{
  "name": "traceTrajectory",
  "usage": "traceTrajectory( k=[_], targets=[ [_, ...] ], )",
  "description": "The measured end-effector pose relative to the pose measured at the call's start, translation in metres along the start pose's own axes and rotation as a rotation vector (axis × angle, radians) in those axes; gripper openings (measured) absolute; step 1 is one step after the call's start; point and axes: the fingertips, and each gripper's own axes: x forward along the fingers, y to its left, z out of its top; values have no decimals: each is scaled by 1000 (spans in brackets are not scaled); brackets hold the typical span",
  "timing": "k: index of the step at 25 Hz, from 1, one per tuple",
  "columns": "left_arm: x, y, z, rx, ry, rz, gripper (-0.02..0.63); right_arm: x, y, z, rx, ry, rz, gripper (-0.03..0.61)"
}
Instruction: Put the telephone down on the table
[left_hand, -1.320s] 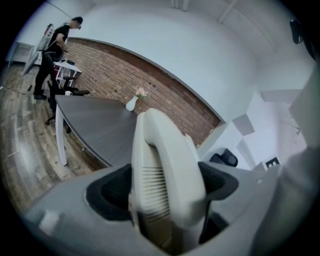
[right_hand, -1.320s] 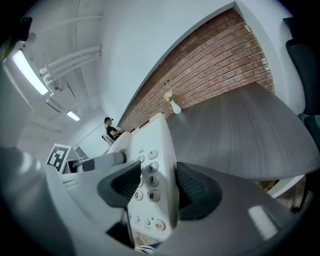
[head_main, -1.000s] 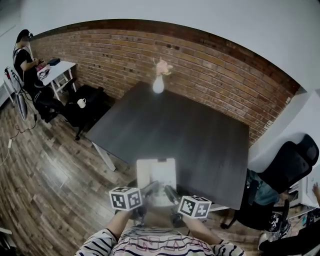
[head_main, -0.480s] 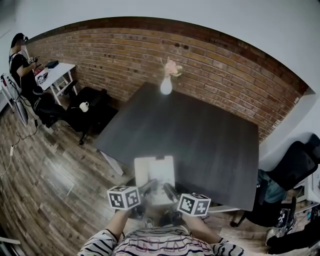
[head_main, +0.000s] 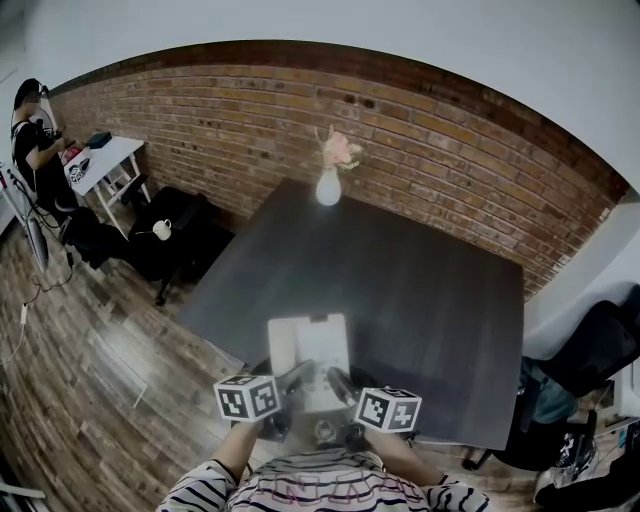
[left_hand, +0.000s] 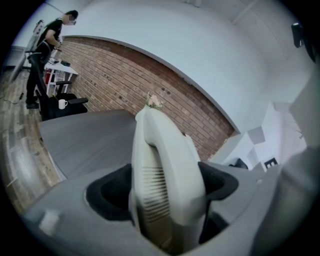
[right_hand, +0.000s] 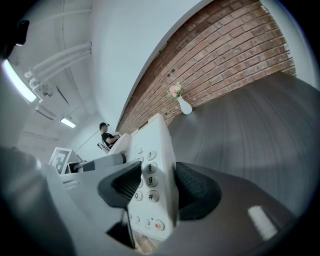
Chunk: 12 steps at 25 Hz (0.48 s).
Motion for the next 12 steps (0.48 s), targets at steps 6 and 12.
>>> traceTrajectory(
  k=[6,12],
  targets=[
    [61,-5,26,-9,0,-3,414,19,-39,50,1,2,2,209],
    [108,-10,47,-10,15,3,414,32,-70,90,12,-1,-3,201]
  ],
)
